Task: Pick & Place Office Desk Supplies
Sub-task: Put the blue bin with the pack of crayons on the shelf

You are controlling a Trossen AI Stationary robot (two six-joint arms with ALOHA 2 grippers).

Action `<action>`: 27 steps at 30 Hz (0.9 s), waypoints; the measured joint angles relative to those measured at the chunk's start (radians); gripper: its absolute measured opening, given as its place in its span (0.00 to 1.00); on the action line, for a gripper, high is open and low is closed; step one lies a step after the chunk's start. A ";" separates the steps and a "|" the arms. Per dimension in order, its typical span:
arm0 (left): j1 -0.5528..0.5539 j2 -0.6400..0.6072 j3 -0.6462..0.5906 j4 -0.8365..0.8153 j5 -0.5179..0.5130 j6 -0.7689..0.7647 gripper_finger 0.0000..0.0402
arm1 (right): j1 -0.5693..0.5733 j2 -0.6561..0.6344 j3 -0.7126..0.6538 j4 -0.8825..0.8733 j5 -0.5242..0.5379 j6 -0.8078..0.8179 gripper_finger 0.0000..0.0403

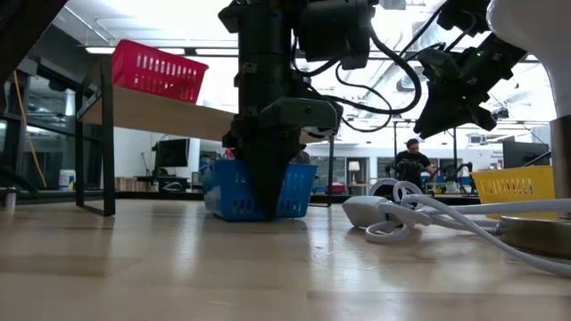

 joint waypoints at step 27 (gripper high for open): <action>-0.061 -0.024 0.192 -0.156 -0.021 -0.019 0.00 | 0.000 0.000 0.000 0.000 0.000 0.000 0.18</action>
